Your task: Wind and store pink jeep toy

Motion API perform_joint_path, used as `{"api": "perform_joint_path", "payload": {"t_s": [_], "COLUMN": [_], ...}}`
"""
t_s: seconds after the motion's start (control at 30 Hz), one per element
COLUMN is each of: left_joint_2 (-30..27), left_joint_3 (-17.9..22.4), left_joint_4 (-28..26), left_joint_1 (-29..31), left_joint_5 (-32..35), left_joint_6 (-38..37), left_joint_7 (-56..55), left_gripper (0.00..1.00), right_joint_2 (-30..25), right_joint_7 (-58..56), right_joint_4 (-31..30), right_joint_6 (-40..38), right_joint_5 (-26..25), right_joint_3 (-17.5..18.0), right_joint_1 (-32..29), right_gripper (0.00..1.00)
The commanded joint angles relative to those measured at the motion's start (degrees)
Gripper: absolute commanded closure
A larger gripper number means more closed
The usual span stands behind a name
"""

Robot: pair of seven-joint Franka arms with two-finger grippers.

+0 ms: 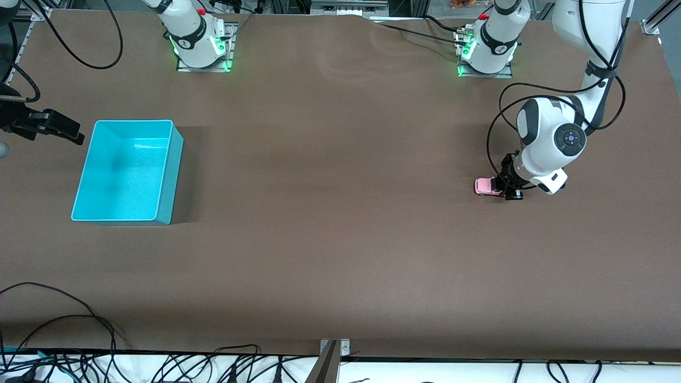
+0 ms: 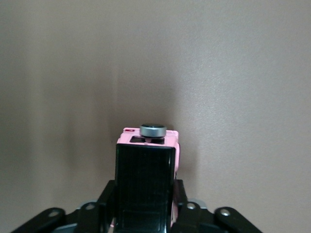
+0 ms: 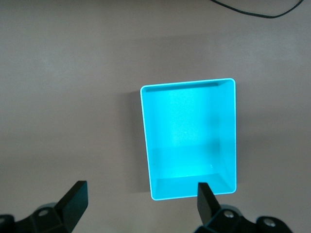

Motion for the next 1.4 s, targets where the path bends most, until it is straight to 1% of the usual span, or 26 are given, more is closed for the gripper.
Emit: {"api": "perform_joint_path", "payload": {"t_s": [0.0,0.13,0.23,0.37,0.47,0.67,0.83,1.13,1.37], "left_joint_2": [-0.7,-0.8,-0.7,-0.5,-0.3,3.1,6.3,7.9,8.0], "left_joint_3": [0.1,0.0,-0.6,-0.6,-0.6,-0.6,-0.5,-0.5,-0.2], "left_joint_4": [0.3,3.0,5.1,7.3,7.4,8.5,10.2,10.3,10.3], "left_joint_1": [-0.6,-1.0,-2.5,-5.6,-8.5,-15.1,-17.9,-18.3,-16.8], "left_joint_5": [-1.6,-1.5,-1.4,-1.3,-0.9,-0.8,-0.7,-0.1,0.2], "left_joint_6": [0.1,-0.7,-2.4,-3.5,-3.6,-3.5,-3.4,-3.0,-3.0], "left_joint_7": [-1.9,-4.4,-8.0,-11.7,-13.2,-16.6,-19.7,-19.8,-17.9], "left_gripper": [0.91,0.91,0.91,0.91,0.91,0.91,0.91,0.91,0.91], "right_joint_2": [-0.2,-0.2,-0.2,-0.2,-0.2,-0.2,-0.1,-0.2,-0.2], "right_joint_7": [-0.8,-0.7,-0.7,-0.6,-0.6,-0.5,-0.6,-0.6,-0.6], "right_joint_4": [1.1,1.0,1.0,1.0,1.0,1.0,1.0,1.0,1.0], "right_joint_6": [-0.9,-0.7,-0.8,-0.5,-0.5,-0.6,-0.7,-0.9,-0.8], "right_joint_5": [-0.6,-0.6,-0.6,-0.6,-0.6,-0.6,-0.6,-0.6,-0.6], "right_joint_3": [0.0,0.3,0.4,0.2,0.1,0.4,0.3,0.4,0.4], "right_joint_1": [0.0,0.0,0.0,0.0,0.0,0.0,0.0,0.0,0.0], "right_gripper": [0.00,0.00,0.00,0.00,0.00,0.00,0.00,0.00,0.00]}}
